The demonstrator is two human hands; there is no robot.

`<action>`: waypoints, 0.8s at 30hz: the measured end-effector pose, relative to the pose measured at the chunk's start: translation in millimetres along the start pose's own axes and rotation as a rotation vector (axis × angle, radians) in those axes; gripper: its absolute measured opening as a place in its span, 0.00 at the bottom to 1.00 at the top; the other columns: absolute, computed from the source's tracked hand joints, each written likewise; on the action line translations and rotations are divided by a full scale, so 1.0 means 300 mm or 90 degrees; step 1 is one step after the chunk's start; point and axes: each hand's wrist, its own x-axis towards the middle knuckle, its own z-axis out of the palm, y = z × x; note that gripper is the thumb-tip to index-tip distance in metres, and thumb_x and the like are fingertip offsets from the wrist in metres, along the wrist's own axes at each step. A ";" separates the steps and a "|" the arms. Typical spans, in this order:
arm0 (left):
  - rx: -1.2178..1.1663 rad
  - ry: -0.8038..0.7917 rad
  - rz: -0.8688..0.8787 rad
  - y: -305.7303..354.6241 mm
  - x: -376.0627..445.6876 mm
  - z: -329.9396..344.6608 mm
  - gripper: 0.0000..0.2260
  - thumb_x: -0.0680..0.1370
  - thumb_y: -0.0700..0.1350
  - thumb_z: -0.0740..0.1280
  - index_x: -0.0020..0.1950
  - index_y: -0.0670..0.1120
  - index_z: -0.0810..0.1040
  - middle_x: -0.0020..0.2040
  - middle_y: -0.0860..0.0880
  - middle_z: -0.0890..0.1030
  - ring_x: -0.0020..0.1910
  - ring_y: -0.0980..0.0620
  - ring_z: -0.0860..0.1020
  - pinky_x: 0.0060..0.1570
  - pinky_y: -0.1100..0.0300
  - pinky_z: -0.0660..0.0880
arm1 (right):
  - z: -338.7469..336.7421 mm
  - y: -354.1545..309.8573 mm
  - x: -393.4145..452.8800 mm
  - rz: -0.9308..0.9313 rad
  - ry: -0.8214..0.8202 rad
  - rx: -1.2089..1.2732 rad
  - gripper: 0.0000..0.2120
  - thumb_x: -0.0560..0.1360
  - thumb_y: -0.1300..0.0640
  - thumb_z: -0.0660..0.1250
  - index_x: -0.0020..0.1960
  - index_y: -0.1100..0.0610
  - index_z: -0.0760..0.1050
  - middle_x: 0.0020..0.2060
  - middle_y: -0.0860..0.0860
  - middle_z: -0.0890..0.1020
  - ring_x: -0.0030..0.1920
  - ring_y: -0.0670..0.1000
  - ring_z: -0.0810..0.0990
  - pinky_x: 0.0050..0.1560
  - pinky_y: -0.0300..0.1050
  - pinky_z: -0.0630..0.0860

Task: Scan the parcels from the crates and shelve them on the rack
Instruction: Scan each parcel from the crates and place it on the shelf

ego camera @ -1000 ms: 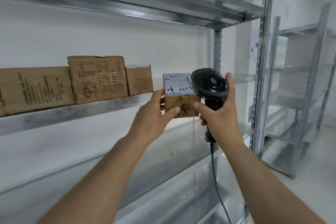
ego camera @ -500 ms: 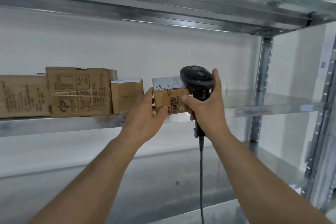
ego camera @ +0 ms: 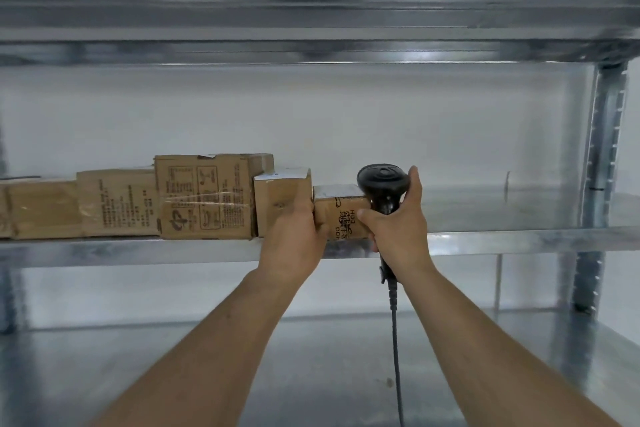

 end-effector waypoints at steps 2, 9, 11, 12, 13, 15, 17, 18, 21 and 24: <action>0.037 0.003 0.001 -0.006 0.011 0.007 0.26 0.77 0.41 0.66 0.73 0.49 0.61 0.46 0.47 0.79 0.45 0.45 0.80 0.45 0.49 0.79 | 0.007 0.002 0.009 0.008 -0.002 -0.013 0.48 0.74 0.63 0.70 0.80 0.44 0.42 0.57 0.47 0.73 0.53 0.52 0.78 0.51 0.46 0.76; 0.163 0.027 -0.001 -0.026 0.044 0.045 0.14 0.79 0.43 0.63 0.63 0.43 0.70 0.45 0.45 0.83 0.42 0.45 0.81 0.39 0.53 0.78 | 0.025 0.005 0.045 0.016 -0.007 -0.050 0.48 0.74 0.63 0.70 0.80 0.46 0.40 0.45 0.44 0.71 0.47 0.51 0.74 0.50 0.44 0.73; 0.165 0.032 0.003 -0.029 0.048 0.053 0.14 0.79 0.43 0.63 0.64 0.44 0.69 0.44 0.46 0.82 0.40 0.46 0.81 0.37 0.55 0.77 | 0.027 0.011 0.052 0.013 -0.008 -0.051 0.48 0.75 0.63 0.70 0.80 0.47 0.40 0.43 0.42 0.71 0.46 0.50 0.74 0.48 0.42 0.71; 0.162 0.033 0.001 -0.029 0.050 0.055 0.15 0.79 0.43 0.63 0.66 0.44 0.68 0.43 0.46 0.82 0.38 0.47 0.80 0.36 0.55 0.76 | 0.028 0.014 0.055 0.011 -0.009 -0.051 0.48 0.75 0.63 0.70 0.80 0.47 0.41 0.41 0.40 0.71 0.45 0.50 0.74 0.48 0.41 0.70; 0.161 0.034 -0.005 -0.027 0.050 0.055 0.16 0.79 0.43 0.62 0.66 0.43 0.68 0.42 0.47 0.81 0.38 0.47 0.79 0.35 0.55 0.76 | 0.029 0.018 0.058 0.008 -0.010 -0.052 0.48 0.75 0.63 0.70 0.80 0.47 0.41 0.40 0.39 0.70 0.45 0.49 0.74 0.47 0.41 0.70; 0.155 0.033 -0.018 -0.022 0.046 0.051 0.16 0.79 0.43 0.62 0.66 0.43 0.69 0.41 0.47 0.80 0.38 0.47 0.79 0.34 0.55 0.75 | 0.027 0.021 0.061 -0.002 -0.019 -0.042 0.48 0.75 0.62 0.71 0.80 0.46 0.41 0.43 0.41 0.72 0.46 0.49 0.74 0.48 0.40 0.70; 0.149 0.034 -0.029 -0.012 0.034 0.041 0.14 0.79 0.45 0.62 0.64 0.43 0.71 0.40 0.48 0.78 0.39 0.46 0.79 0.36 0.54 0.77 | 0.021 0.022 0.057 -0.014 -0.025 -0.026 0.48 0.75 0.61 0.71 0.80 0.45 0.41 0.50 0.44 0.72 0.48 0.49 0.74 0.49 0.40 0.70; 0.147 0.039 -0.030 -0.005 0.026 0.035 0.13 0.80 0.45 0.62 0.63 0.44 0.71 0.40 0.49 0.78 0.39 0.46 0.79 0.36 0.54 0.77 | 0.017 0.024 0.052 -0.021 -0.024 -0.018 0.48 0.75 0.60 0.71 0.80 0.44 0.41 0.52 0.44 0.72 0.49 0.48 0.74 0.48 0.39 0.69; 0.164 0.069 -0.024 0.013 -0.004 0.009 0.10 0.80 0.47 0.60 0.61 0.47 0.72 0.37 0.52 0.76 0.35 0.50 0.76 0.33 0.57 0.74 | -0.002 0.025 0.027 -0.037 -0.018 0.008 0.48 0.75 0.60 0.71 0.80 0.41 0.42 0.50 0.41 0.74 0.44 0.41 0.75 0.39 0.28 0.69; 0.179 0.089 -0.046 0.020 -0.053 -0.030 0.09 0.81 0.50 0.60 0.57 0.47 0.72 0.43 0.49 0.80 0.38 0.49 0.78 0.36 0.57 0.73 | -0.023 0.014 -0.026 -0.064 -0.029 0.030 0.48 0.75 0.60 0.72 0.79 0.40 0.43 0.49 0.38 0.74 0.41 0.29 0.75 0.37 0.20 0.68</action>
